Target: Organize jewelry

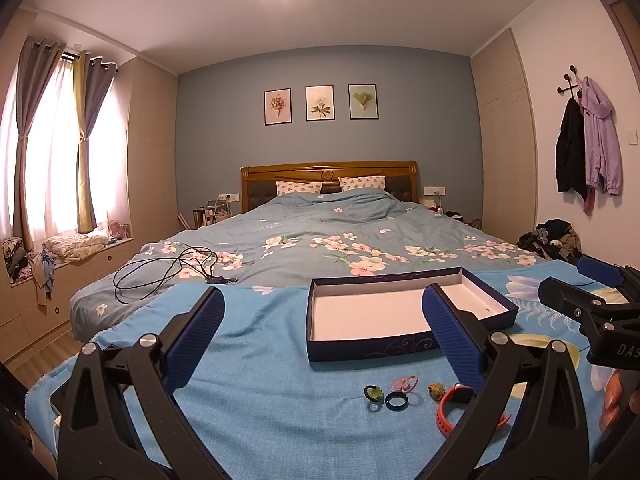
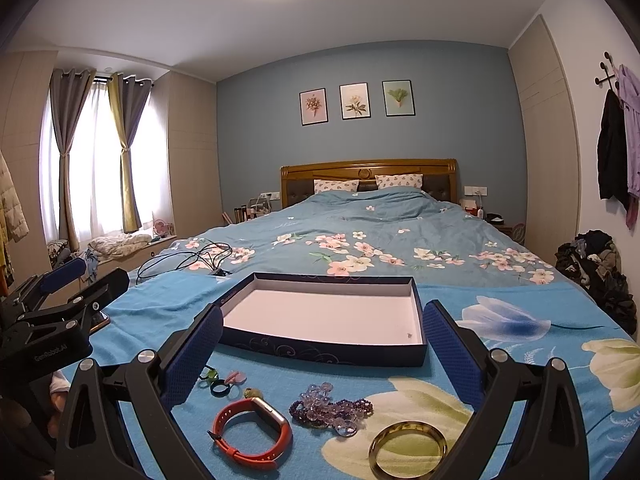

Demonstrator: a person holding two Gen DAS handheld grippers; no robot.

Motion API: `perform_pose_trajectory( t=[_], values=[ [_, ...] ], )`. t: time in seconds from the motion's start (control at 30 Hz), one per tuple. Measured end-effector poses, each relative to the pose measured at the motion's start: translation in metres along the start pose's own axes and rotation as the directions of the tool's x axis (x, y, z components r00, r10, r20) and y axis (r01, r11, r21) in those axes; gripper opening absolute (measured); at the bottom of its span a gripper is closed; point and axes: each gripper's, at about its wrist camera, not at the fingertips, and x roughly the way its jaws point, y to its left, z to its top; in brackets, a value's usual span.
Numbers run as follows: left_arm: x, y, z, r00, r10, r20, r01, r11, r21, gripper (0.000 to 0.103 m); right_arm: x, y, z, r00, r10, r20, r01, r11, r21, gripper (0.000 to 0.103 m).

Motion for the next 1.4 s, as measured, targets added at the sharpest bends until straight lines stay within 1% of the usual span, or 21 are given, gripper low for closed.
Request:
perform_pose_trajectory(
  t=[1.4],
  values=[
    [0.0007, -0.0015, -0.0003, 1.000, 0.002, 0.002, -0.002, 1.000, 0.000, 0.097, 0.0042, -0.0014, -0.0006, 1.000, 0.009, -0.013, -0.009, 1.000, 0.019, 0.096]
  ],
)
